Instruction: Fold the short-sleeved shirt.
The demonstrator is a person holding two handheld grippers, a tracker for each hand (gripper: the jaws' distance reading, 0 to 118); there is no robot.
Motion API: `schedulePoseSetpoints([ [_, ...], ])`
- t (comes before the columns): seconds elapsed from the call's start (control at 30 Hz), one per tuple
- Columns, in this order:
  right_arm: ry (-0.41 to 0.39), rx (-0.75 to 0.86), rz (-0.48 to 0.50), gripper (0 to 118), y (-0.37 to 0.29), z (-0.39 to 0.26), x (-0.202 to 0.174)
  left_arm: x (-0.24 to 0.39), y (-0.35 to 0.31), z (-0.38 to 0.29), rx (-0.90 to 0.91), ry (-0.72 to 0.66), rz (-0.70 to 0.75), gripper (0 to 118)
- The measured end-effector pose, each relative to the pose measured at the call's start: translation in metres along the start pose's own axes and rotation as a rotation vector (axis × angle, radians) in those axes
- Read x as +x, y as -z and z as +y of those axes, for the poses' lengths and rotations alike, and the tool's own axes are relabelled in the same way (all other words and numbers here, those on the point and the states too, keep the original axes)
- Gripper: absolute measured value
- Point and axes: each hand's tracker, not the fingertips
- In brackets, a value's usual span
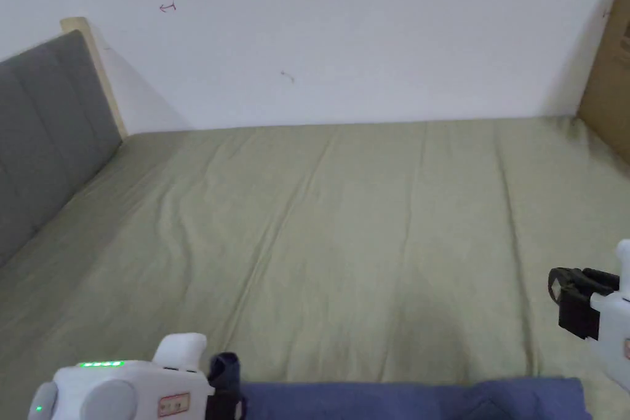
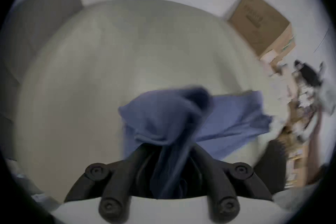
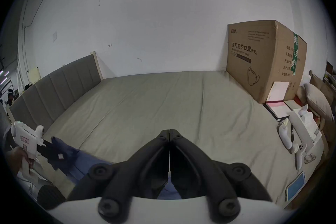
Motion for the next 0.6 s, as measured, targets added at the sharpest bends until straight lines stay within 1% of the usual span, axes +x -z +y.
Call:
schedulePoseSetpoints([
  [0.03, 0.009, -0.002, 0.000, 0, -0.002, -0.001, 0.002, 0.013, 0.016, 0.002, -0.024, -0.041, -0.075, 8],
  [0.07, 0.020, -0.003, 0.000, 0, -0.004, -0.003, 0.005, 0.028, 0.033, 0.005, -0.042, -0.053, -0.111, 11],
  [0.1, 0.031, -0.005, 0.000, 0, -0.005, -0.004, 0.007, 0.041, 0.049, 0.006, -0.060, -0.047, -0.143, 19],
  [0.13, 0.039, -0.010, 0.000, 0, -0.006, -0.005, 0.008, 0.053, 0.062, 0.005, -0.071, -0.044, -0.192, 42],
  [0.2, 0.047, -0.021, -0.001, 0, -0.007, -0.008, 0.011, 0.072, 0.086, 0.006, -0.105, -0.058, -0.288, 97],
  [0.23, 0.048, -0.026, -0.002, 0, -0.008, -0.009, 0.012, 0.078, 0.095, 0.006, -0.125, -0.068, -0.304, 118],
  [0.27, 0.049, -0.031, 0.000, 0, -0.008, -0.010, 0.013, 0.083, 0.101, 0.005, -0.141, -0.072, -0.299, 118],
  [0.37, 0.045, -0.035, 0.002, 0, -0.007, -0.011, 0.014, 0.082, 0.100, 0.007, -0.102, -0.081, -0.289, 117],
  [0.47, 0.049, -0.031, 0.007, 0, -0.005, -0.011, 0.016, 0.070, 0.080, 0.011, -0.082, -0.057, -0.243, 113],
  [0.5, 0.055, -0.028, 0.010, 0, -0.005, -0.010, 0.017, 0.067, 0.070, 0.011, -0.054, -0.018, -0.224, 103],
  [0.53, 0.061, -0.025, 0.013, 0, -0.004, -0.009, 0.017, 0.066, 0.061, 0.009, -0.023, 0.020, -0.193, 73],
  [0.57, 0.065, -0.023, 0.014, 0, -0.003, -0.009, 0.018, 0.067, 0.056, 0.008, -0.003, 0.056, -0.157, 38],
  [0.6, 0.068, -0.022, 0.015, 0, -0.003, -0.009, 0.018, 0.069, 0.057, 0.008, -0.004, 0.089, -0.104, 10],
])
